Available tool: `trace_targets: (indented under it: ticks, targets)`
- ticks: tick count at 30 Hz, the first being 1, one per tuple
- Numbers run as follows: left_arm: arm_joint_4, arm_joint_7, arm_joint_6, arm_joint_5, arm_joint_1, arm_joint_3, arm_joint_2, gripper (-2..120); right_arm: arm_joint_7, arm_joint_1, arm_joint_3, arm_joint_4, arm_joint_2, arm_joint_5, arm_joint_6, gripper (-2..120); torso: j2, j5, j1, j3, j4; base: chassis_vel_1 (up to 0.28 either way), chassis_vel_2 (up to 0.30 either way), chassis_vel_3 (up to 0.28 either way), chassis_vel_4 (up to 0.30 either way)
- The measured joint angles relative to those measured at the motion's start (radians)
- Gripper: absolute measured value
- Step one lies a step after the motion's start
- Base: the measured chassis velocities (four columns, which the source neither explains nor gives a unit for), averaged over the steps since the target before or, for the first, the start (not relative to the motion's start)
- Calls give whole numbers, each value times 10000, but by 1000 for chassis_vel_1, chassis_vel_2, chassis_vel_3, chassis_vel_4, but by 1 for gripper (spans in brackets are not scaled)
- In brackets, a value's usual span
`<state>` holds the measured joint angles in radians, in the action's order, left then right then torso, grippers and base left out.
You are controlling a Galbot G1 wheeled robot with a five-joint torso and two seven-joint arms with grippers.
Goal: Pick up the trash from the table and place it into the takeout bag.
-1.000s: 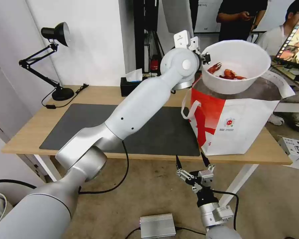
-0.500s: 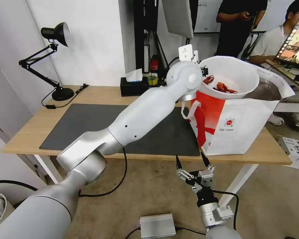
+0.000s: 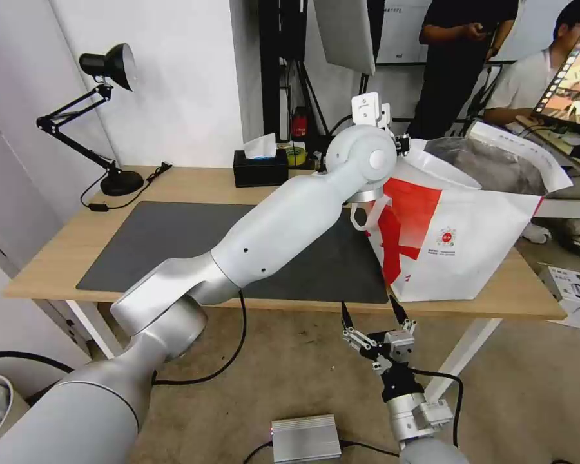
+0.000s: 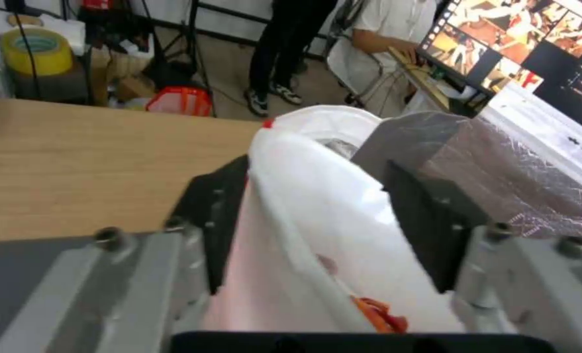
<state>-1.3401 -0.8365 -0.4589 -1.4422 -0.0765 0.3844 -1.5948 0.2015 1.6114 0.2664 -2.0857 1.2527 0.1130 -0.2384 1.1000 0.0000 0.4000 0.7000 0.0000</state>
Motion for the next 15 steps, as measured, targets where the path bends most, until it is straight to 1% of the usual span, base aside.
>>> trace_targets:
  ticks: [1,2,3,5,6,8,9,10,15]
  targets:
    - [0,0,0,0,0,0,0,67,0,0,0,0,0,0,0,100,0,0,0,0,0,0,0,0,0]
    - [-32,10,0,0,28,18,0,74,0,0,0,0,0,0,0,100,0,0,0,0,0,0,0,0,0]
    - [-32,10,0,0,28,18,0,74,0,0,0,0,0,0,0,100,0,0,0,0,0,0,0,0,0]
    - [-81,31,0,-15,51,38,0,80,0,0,0,0,0,0,0,100,0,0,0,0,0,0,0,0,0]
    - [-81,31,0,-15,51,38,0,80,0,0,0,0,0,0,0,100,0,0,0,0,0,0,0,0,0]
    - [-116,61,6,-33,52,68,0,93,0,0,0,0,-1,0,0,100,0,0,0,0,0,0,0,0,0]
    - [-116,61,6,-33,52,68,0,93,0,0,0,0,-1,0,0,100,0,0,0,0,0,0,0,0,0]
    - [-137,70,6,-38,52,99,-1,98,0,0,0,0,0,0,0,100,0,0,0,0,0,0,0,0,0]
    - [-141,76,6,-22,105,201,-1,100,0,0,0,0,0,0,0,100,0,0,0,-1,0,0,0,0,0]
